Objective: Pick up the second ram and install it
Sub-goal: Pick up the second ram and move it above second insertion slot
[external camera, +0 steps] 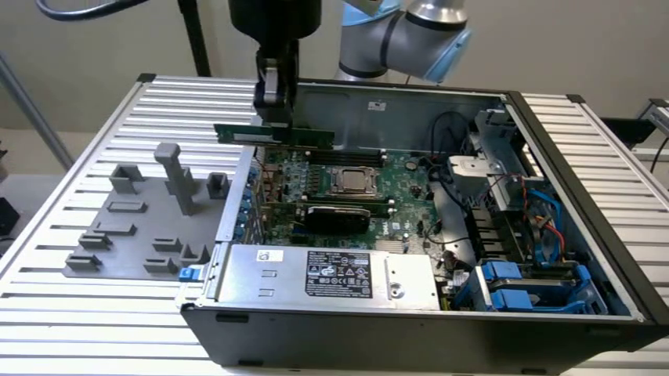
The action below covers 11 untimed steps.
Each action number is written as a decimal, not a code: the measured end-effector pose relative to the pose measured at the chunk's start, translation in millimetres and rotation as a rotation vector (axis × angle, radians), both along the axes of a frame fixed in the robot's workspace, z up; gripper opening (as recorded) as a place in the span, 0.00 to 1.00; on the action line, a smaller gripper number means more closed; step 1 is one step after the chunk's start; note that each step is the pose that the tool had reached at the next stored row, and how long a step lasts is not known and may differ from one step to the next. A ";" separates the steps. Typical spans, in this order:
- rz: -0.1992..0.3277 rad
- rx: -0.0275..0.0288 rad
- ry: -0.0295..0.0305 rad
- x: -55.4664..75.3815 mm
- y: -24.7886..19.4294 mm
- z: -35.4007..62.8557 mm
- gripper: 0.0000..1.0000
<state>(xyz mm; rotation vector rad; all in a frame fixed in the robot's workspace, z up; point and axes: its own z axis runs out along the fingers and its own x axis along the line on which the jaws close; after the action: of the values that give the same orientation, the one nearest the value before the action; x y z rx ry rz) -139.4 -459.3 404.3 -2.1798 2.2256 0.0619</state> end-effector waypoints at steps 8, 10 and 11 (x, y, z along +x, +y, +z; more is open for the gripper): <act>0.000 0.0001 -0.0001 36.4 2.9 -2.2 0.13; 0.000 0.0001 0.0000 45.4 4.9 -3.5 0.13; 0.000 0.0000 0.0000 49.9 6.1 -4.3 0.13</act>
<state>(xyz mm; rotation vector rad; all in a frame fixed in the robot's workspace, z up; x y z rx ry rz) -89.5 -453.2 400.0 -2.1799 2.2255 0.0619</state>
